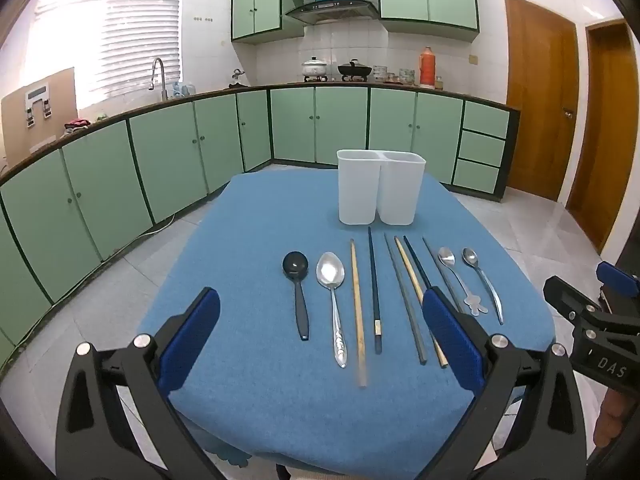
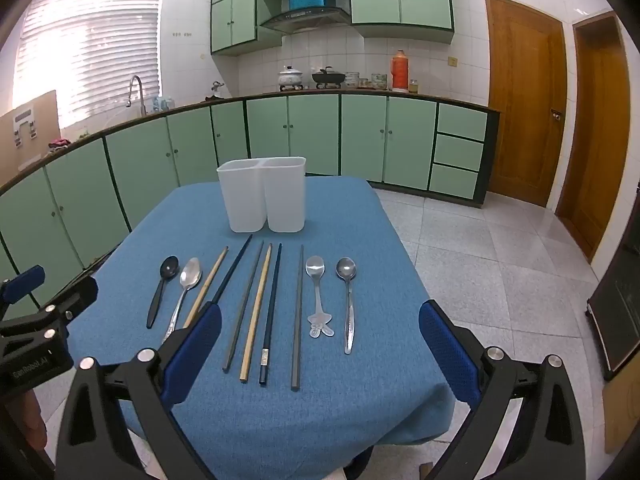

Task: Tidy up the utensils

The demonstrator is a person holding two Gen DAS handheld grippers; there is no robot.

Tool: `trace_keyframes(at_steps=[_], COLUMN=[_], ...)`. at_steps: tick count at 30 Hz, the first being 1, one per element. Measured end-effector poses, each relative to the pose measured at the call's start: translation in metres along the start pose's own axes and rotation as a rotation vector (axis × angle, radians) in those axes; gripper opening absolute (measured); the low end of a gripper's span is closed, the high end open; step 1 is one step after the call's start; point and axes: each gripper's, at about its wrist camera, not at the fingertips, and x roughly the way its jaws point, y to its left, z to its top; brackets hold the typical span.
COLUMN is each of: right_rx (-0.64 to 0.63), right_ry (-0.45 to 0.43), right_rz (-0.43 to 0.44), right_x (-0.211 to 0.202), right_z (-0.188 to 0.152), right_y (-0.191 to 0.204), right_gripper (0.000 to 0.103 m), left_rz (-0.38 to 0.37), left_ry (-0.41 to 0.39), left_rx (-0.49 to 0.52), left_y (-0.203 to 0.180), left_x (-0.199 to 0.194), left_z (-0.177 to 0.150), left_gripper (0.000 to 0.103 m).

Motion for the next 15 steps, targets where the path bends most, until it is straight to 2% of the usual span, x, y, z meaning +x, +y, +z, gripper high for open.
trace_keyframes(at_steps=[15], right_rx=[0.002], right_ry=[-0.001], right_rz=[0.001], right_x=[-0.0005], right_z=[-0.0003], right_y=[0.0002], right_gripper=[0.097], left_rz=[0.007], left_ry=[0.000], left_rx=[-0.004], left_y=[0.0055], left_x=[-0.0031], left_z=[0.0061], left_gripper=[0.098])
